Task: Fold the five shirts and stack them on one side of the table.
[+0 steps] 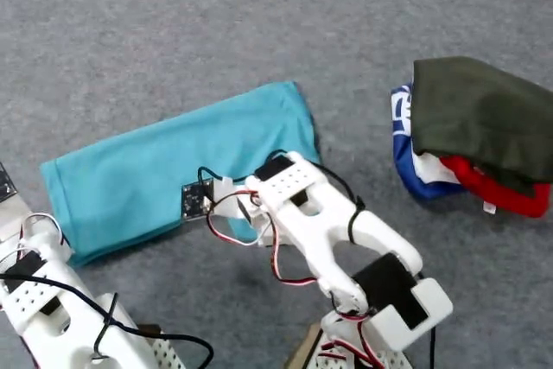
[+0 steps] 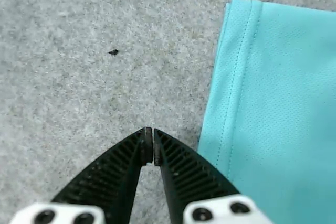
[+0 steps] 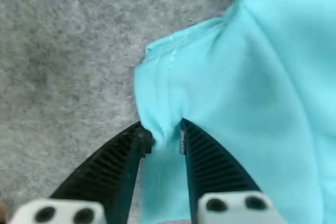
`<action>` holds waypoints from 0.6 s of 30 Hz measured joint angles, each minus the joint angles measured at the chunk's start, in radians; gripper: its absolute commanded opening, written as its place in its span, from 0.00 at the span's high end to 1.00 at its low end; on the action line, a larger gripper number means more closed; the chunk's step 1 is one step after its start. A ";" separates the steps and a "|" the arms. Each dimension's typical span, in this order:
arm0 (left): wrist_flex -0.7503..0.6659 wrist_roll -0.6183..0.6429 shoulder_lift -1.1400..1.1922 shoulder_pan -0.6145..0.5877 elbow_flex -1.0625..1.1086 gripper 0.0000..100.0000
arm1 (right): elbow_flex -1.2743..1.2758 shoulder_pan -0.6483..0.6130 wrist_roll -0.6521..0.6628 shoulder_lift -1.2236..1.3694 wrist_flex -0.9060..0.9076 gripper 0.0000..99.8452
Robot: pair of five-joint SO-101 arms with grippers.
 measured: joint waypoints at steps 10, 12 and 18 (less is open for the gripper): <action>0.000 -0.006 0.000 0.000 0.000 0.98 | -0.074 0.005 -0.048 0.072 0.020 1.00; 0.000 -0.006 0.000 0.000 0.000 0.98 | -0.078 0.008 -0.055 0.074 0.023 1.00; 0.000 -0.006 0.000 0.018 0.000 0.98 | -0.160 0.064 -0.098 0.097 0.114 1.00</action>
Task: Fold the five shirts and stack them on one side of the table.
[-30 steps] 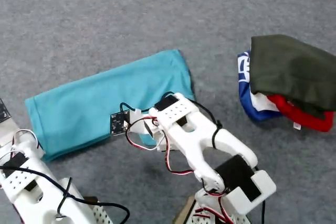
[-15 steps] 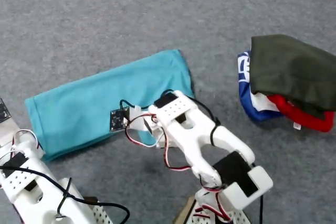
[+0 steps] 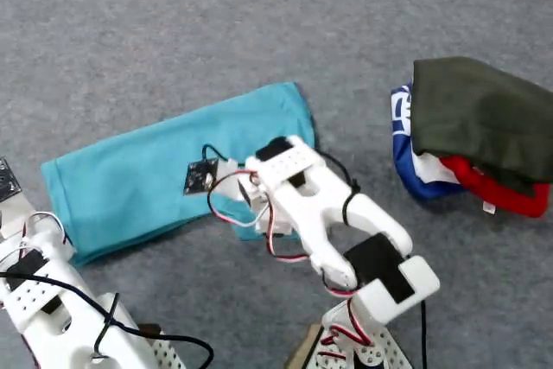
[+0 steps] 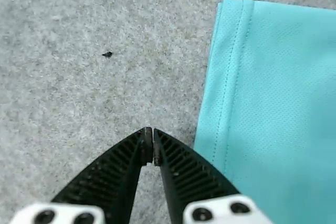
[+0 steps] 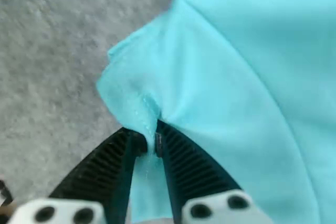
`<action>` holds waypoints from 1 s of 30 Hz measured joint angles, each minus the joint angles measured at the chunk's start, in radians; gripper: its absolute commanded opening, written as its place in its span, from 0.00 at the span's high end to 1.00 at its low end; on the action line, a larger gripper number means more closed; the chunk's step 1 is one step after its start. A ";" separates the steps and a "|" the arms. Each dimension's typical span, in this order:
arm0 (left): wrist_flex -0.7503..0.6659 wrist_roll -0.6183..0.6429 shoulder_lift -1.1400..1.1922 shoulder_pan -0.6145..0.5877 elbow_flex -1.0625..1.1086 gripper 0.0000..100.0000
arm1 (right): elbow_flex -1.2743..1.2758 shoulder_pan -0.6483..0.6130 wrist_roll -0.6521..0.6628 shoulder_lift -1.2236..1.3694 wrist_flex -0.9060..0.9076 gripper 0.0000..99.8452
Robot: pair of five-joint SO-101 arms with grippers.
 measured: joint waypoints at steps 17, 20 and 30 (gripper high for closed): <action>0.000 0.000 0.000 0.000 0.000 0.98 | -0.980 0.074 0.124 0.486 0.503 1.00; 0.000 0.000 0.000 0.000 0.000 0.98 | -1.244 0.074 0.180 0.647 0.595 1.00; 0.000 0.000 0.000 0.002 0.014 0.98 | -1.533 0.061 0.347 0.830 0.606 1.00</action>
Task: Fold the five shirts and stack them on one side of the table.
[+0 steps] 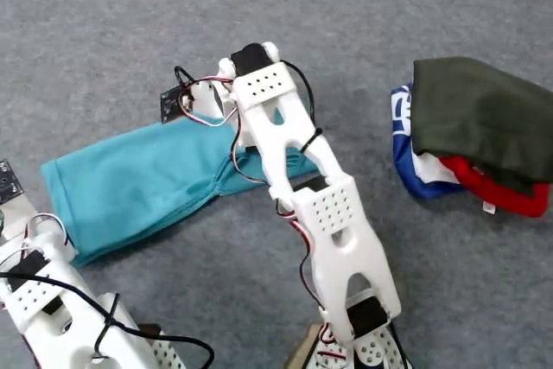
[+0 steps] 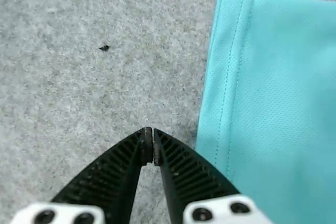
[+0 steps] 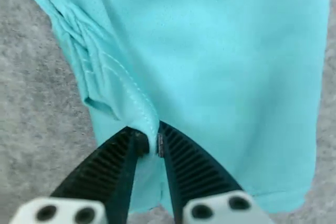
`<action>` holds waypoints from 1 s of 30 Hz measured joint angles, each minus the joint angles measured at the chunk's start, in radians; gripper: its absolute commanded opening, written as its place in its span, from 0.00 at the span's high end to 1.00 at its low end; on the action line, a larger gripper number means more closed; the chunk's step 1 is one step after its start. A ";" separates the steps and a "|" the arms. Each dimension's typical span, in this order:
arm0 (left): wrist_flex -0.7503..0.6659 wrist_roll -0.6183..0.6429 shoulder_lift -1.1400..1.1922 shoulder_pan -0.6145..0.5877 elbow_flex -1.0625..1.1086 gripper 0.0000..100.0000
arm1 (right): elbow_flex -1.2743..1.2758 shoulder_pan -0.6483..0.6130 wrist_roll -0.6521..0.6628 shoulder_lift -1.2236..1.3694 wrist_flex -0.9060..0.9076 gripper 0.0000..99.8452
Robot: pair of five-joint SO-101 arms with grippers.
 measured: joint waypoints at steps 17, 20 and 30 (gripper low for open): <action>0.000 0.000 0.000 0.008 0.000 0.98 | -0.120 -0.002 -0.044 0.002 -0.187 0.78; 0.000 0.000 0.000 0.017 0.000 0.98 | -0.226 -0.009 -0.049 0.002 -0.095 0.81; 0.000 0.000 0.000 0.017 0.003 0.98 | -0.307 -0.023 -0.298 -0.029 0.006 1.00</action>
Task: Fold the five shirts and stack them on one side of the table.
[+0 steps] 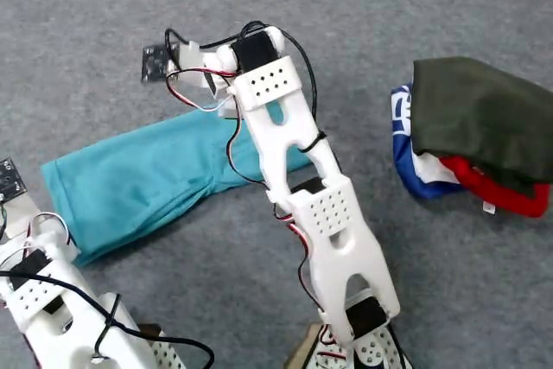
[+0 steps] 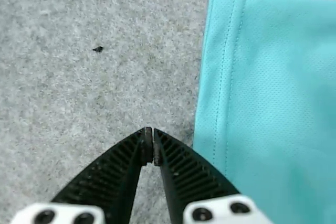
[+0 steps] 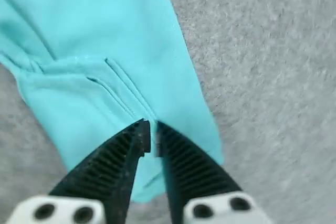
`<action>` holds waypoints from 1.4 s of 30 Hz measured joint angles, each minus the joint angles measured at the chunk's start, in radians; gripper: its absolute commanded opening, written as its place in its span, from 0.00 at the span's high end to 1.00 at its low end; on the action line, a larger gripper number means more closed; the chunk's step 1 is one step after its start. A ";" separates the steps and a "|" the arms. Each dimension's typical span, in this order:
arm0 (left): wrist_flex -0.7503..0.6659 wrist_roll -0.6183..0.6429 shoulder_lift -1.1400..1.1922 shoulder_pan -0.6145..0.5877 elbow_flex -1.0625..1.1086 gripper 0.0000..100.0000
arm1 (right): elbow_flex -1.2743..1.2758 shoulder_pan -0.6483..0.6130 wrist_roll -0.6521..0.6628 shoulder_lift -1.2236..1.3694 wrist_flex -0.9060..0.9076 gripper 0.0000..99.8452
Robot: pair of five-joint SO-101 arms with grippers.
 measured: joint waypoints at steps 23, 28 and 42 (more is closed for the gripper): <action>0.706 0.095 1.014 0.046 -1.063 0.82 | 0.907 0.032 -0.328 -0.463 0.000 1.00; 0.736 0.095 1.155 0.046 -1.197 0.82 | 0.964 0.032 -0.330 -0.525 -0.003 1.00; 0.531 0.098 1.163 0.081 -1.005 0.82 | 1.122 0.032 -0.330 -0.690 -0.074 1.00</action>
